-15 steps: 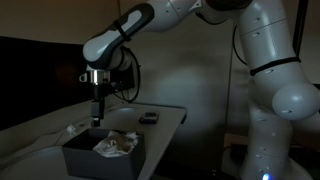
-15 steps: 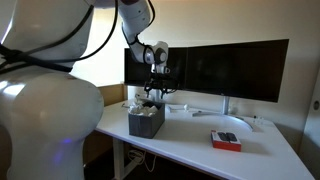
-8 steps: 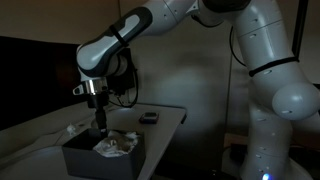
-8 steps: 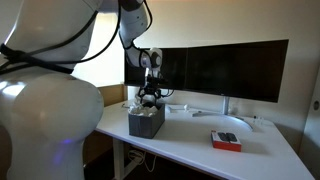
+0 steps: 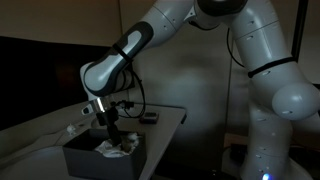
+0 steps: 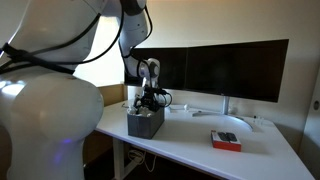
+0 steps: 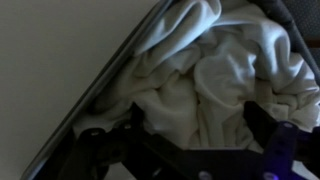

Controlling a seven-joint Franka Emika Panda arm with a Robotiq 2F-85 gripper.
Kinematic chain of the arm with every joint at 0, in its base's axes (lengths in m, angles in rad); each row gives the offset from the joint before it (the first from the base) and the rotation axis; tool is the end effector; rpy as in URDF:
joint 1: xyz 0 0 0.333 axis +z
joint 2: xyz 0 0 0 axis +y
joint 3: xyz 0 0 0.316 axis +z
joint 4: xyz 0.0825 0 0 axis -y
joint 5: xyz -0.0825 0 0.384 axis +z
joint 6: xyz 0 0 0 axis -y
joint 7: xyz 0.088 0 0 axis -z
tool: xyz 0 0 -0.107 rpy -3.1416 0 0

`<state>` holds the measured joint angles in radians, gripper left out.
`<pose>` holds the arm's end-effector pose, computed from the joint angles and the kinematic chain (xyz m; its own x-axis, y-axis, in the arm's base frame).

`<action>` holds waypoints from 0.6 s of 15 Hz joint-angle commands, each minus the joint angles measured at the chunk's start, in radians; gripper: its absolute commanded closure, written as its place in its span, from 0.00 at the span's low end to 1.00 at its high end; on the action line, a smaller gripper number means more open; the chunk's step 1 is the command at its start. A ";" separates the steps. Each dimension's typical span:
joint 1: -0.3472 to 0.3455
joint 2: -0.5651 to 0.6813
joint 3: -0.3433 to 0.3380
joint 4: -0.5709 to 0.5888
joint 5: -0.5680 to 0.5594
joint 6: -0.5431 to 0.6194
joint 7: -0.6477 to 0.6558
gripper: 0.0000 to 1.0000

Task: Remove the clothes from the gray box

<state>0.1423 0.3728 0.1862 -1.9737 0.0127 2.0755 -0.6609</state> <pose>0.5500 0.1854 0.2642 0.5363 0.8288 -0.1598 0.7988 -0.5595 -0.2211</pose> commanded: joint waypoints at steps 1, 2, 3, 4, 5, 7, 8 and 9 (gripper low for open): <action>0.009 0.007 0.027 -0.023 -0.030 -0.002 0.007 0.25; 0.009 0.006 0.033 -0.018 -0.027 -0.006 0.000 0.27; 0.010 -0.006 0.034 -0.013 -0.028 -0.003 0.006 0.33; 0.007 -0.018 0.036 -0.007 -0.024 0.001 0.006 0.39; 0.006 -0.027 0.034 0.002 -0.028 0.003 0.007 0.47; -0.001 -0.035 0.034 0.019 -0.017 0.004 -0.002 0.60; -0.003 -0.036 0.034 0.026 -0.010 0.003 -0.004 0.66; -0.009 -0.037 0.039 0.032 0.007 0.001 -0.016 0.74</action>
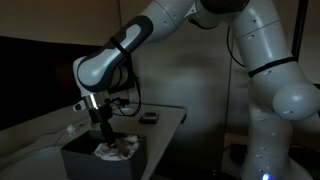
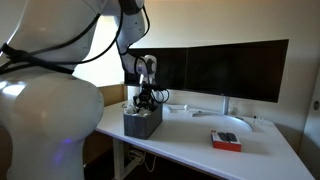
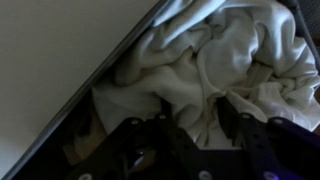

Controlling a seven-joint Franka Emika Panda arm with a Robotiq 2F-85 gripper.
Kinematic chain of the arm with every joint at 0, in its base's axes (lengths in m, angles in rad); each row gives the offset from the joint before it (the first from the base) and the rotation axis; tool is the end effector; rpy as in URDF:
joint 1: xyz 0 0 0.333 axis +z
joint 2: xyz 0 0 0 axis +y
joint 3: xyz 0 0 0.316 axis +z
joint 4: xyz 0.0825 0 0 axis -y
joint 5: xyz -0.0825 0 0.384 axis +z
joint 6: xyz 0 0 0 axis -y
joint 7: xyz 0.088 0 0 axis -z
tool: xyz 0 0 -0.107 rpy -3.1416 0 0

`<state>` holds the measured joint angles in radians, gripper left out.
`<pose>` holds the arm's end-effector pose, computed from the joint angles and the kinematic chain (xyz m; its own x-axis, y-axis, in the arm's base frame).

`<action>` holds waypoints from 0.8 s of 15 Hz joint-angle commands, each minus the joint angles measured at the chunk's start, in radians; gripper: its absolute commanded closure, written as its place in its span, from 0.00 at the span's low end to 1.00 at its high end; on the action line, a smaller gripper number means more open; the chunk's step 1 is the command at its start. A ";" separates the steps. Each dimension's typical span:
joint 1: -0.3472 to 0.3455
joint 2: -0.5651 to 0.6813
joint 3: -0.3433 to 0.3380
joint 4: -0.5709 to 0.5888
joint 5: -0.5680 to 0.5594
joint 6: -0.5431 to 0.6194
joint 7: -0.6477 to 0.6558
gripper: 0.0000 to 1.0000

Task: Remove the clothes from the gray box

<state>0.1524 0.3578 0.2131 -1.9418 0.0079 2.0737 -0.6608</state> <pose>0.5538 0.2078 0.2865 0.5119 0.8504 -0.1218 0.8275 -0.5262 -0.1960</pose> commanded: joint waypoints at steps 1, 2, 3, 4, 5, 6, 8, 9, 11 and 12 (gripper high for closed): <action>-0.021 -0.024 0.013 0.006 0.016 0.000 -0.017 0.80; -0.025 -0.026 0.016 0.011 0.026 -0.005 -0.025 0.87; -0.029 -0.027 0.019 0.014 0.036 -0.007 -0.032 0.90; -0.036 -0.027 0.025 0.015 0.057 -0.012 -0.043 0.92; -0.039 -0.027 0.026 0.016 0.071 -0.014 -0.046 0.93; -0.044 -0.030 0.029 0.018 0.090 -0.018 -0.055 0.95; -0.048 -0.033 0.029 0.031 0.100 -0.024 -0.068 0.93; -0.050 -0.036 0.028 0.042 0.104 -0.026 -0.077 0.91; -0.052 -0.042 0.023 0.072 0.110 -0.033 -0.071 0.91; -0.054 -0.047 0.023 0.091 0.113 -0.038 -0.074 0.92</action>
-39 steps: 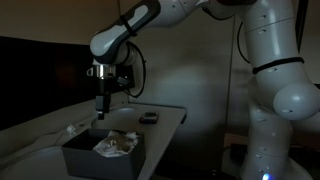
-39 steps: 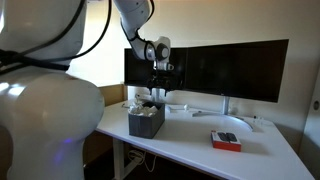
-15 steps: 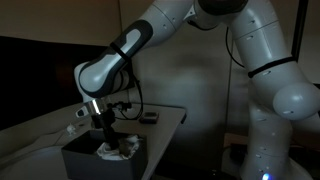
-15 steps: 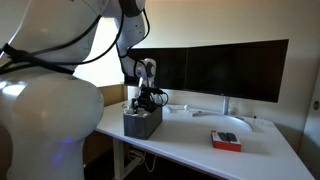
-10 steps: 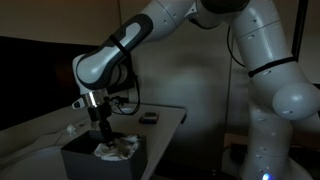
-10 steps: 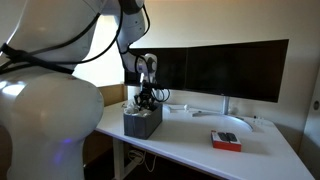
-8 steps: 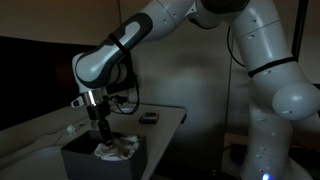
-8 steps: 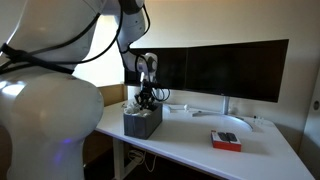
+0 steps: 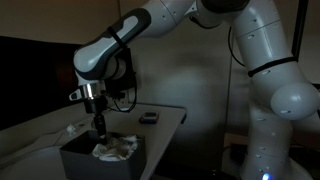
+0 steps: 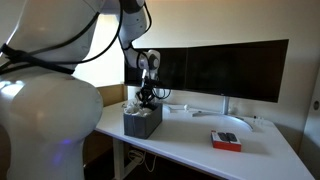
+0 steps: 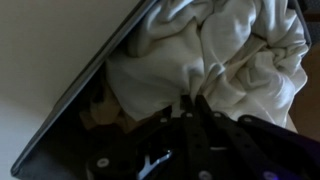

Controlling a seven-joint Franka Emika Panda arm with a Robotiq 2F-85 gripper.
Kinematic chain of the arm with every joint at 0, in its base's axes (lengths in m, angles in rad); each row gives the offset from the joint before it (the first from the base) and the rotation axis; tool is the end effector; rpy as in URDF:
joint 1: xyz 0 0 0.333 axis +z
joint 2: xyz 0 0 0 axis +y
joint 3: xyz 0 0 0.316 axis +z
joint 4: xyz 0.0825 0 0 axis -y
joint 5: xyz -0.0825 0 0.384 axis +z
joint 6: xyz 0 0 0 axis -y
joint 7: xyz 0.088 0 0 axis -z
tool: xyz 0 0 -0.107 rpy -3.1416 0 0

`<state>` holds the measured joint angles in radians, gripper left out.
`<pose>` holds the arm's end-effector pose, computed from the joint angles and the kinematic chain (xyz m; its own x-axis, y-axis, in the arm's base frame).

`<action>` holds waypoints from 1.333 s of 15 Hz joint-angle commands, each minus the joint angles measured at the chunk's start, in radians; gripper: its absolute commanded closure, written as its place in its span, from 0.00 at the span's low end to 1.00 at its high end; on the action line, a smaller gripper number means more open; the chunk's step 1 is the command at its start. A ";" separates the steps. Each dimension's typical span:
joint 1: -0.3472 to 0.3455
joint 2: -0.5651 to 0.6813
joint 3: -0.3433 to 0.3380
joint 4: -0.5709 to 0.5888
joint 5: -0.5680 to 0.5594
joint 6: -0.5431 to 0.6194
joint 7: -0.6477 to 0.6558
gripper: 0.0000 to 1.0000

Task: Remove the clothes from the gray box

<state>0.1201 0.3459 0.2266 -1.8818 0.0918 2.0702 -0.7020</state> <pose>0.5741 0.2052 0.3192 0.5456 0.8378 -0.0210 0.8164 -0.5370 -0.2125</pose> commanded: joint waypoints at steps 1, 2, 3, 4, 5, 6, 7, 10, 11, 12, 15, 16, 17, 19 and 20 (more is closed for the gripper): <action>-0.022 -0.042 0.006 0.055 0.023 -0.036 -0.034 0.92; -0.023 -0.049 0.005 0.084 0.019 -0.043 -0.040 0.94; -0.020 -0.054 0.004 0.110 0.012 -0.044 -0.041 0.94; -0.018 -0.059 0.002 0.139 0.008 -0.049 -0.038 0.93; -0.014 -0.059 -0.001 0.165 -0.004 -0.057 -0.035 0.93; -0.014 -0.052 -0.003 0.191 -0.002 -0.083 -0.034 0.95; -0.015 -0.043 -0.005 0.200 -0.001 -0.103 -0.039 0.69; -0.018 -0.032 -0.005 0.181 0.009 -0.163 -0.078 0.60; -0.016 -0.026 -0.008 0.170 0.003 -0.174 -0.085 0.54; -0.017 -0.017 -0.006 0.156 0.009 -0.180 -0.101 0.48; -0.015 0.019 -0.003 0.120 0.003 -0.159 -0.145 0.30; -0.012 0.036 -0.002 0.108 -0.003 -0.147 -0.155 0.22; -0.010 0.052 -0.001 0.100 -0.006 -0.141 -0.164 0.16; -0.003 0.083 -0.002 0.096 -0.020 -0.134 -0.172 0.03; 0.001 0.102 -0.002 0.098 -0.025 -0.130 -0.170 0.01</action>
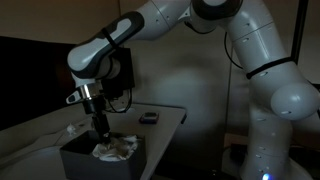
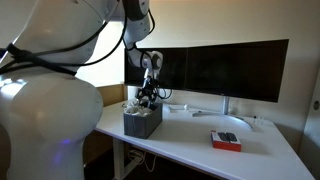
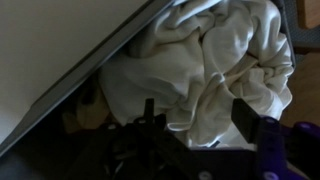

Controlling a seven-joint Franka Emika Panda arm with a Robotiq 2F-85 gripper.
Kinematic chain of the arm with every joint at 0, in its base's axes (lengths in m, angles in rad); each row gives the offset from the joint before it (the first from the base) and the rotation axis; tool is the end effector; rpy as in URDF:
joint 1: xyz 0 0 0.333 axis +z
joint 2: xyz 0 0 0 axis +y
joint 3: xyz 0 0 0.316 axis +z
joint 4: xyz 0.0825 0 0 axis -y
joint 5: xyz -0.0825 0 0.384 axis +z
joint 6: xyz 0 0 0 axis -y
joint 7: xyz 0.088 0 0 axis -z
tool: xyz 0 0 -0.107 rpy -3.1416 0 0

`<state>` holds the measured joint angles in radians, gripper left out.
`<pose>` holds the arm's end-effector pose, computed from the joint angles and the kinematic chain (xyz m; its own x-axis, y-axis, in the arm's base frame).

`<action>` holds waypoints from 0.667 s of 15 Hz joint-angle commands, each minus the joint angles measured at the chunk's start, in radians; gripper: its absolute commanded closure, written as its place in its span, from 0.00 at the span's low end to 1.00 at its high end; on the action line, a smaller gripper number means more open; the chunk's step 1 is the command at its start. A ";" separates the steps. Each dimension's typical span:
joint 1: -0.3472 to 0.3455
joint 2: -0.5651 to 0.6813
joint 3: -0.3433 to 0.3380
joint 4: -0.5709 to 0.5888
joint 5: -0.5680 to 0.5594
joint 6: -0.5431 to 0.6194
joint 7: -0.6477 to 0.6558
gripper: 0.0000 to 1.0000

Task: Remove the clothes from the gray box

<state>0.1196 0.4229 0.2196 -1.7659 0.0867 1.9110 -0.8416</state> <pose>0.5872 0.2034 0.3115 0.4138 0.9084 -0.0595 0.8586 -0.4111 -0.3064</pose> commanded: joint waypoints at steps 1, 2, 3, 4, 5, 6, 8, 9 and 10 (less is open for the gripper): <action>0.004 0.038 0.006 -0.017 -0.025 0.031 -0.030 0.00; 0.007 0.052 0.009 -0.016 -0.030 0.034 -0.031 0.00; 0.009 0.062 0.012 -0.014 -0.034 0.034 -0.033 0.00; 0.016 0.070 0.015 -0.013 -0.047 0.034 -0.036 0.00; 0.019 0.078 0.018 -0.010 -0.050 0.029 -0.042 0.00; 0.022 0.085 0.020 -0.008 -0.053 0.024 -0.043 0.00; 0.020 0.087 0.027 -0.009 -0.040 0.023 -0.038 0.26; 0.019 0.086 0.029 -0.010 -0.035 0.022 -0.038 0.33; 0.016 0.083 0.031 -0.010 -0.027 0.020 -0.037 0.40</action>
<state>0.1458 0.5119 0.2388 -1.7687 0.0523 1.9281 -0.8609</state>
